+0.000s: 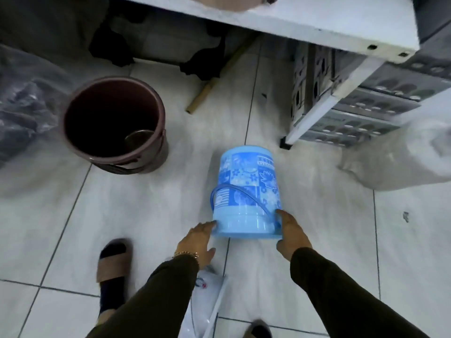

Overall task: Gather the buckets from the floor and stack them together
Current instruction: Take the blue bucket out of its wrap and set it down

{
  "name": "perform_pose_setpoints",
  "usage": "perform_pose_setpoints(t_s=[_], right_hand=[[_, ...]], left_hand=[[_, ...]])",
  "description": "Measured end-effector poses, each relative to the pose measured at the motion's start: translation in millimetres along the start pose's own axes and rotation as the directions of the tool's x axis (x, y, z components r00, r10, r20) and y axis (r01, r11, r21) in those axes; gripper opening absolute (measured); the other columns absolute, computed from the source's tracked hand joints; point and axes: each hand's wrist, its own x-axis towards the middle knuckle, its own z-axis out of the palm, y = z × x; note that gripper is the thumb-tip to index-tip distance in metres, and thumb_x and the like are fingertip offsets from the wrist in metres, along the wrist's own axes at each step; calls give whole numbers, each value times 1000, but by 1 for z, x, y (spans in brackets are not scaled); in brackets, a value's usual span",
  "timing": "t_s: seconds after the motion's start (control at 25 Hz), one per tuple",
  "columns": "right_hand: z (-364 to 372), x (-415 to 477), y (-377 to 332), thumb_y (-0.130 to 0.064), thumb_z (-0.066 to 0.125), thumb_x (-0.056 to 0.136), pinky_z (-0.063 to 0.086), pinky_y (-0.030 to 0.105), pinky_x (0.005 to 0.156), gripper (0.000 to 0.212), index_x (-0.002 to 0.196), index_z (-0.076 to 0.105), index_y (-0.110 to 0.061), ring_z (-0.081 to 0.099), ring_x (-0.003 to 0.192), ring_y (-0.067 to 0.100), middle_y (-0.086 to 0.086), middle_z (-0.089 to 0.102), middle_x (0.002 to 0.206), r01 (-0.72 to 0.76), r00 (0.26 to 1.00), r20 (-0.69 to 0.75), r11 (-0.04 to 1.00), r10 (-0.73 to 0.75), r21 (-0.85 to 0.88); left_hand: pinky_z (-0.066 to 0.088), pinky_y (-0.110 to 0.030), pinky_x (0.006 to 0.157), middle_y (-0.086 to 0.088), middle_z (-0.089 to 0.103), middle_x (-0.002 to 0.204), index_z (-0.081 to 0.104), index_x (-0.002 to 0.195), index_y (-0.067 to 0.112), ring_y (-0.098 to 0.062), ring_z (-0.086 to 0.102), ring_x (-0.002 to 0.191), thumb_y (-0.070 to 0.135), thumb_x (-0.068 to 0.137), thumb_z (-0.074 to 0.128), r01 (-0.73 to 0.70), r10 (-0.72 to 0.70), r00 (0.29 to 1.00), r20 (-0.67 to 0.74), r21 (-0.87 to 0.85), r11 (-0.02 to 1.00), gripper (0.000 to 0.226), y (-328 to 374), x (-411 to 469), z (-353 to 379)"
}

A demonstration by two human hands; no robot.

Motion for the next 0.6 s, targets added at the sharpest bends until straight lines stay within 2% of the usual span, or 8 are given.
perform_pose_setpoints(t_s=[0.08, 0.16, 0.28, 0.4, 0.48, 0.6], right_hand=[[13, 4, 19, -6, 65, 82, 39, 32, 108, 76, 149, 31, -20, 47, 132, 27, 6, 39, 152, 48, 995, -90, 996, -41, 77], [18, 9, 28, -13, 64, 88, 42, 34, 105, 64, 146, 38, -21, 52, 127, 28, 6, 48, 146, 80, 973, -225, 992, -56, 100], [-5, 11, 32, -12, 58, 91, 45, 35, 100, 48, 138, 50, -19, 55, 119, 31, 8, 59, 134, 170, 919, -383, 973, -98, 159], [-61, 27, 19, -14, 52, 93, 47, 34, 97, 35, 127, 57, -19, 59, 110, 28, 5, 65, 121, 320, 834, -526, 922, -167, 216], [-103, 37, 6, -11, 51, 92, 46, 35, 101, 40, 131, 51, -20, 58, 112, 24, 4, 59, 128, 343, 831, -539, 889, -138, 302], [-134, 41, 12, 0, 55, 88, 38, 31, 106, 62, 144, 36, -17, 50, 124, 27, 10, 39, 145, 178, 910, -413, 935, -37, 308]], left_hand=[[41, -36, 107, -10, 48, 146, 28, 148, 19, -29, 49, 130, 25, 90, 57, 78, -91, 991, -98, -125, 989, 66, 13, 13, 28], [48, -39, 92, -12, 62, 129, 42, 135, 17, -33, 60, 113, 25, 93, 53, 142, -178, 955, -238, -161, 977, 45, 25, 23, 36], [49, -36, 78, -9, 68, 114, 53, 122, 18, -31, 66, 100, 31, 95, 50, 45, -86, 919, -385, -115, 992, 30, 41, 16, 20], [45, -30, 69, -4, 73, 99, 62, 108, 20, -29, 68, 85, 35, 95, 50, -86, -2, 821, -571, -127, 988, 23, 60, 16, -23], [46, -31, 71, -5, 74, 92, 66, 104, 18, -31, 67, 83, 34, 95, 51, -78, -27, 814, -581, -156, 985, 24, 83, 24, -51], [54, -38, 77, -12, 73, 80, 70, 97, 12, -35, 67, 80, 33, 95, 50, -12, -134, 836, -532, -262, 965, 29, 117, 46, -68]])
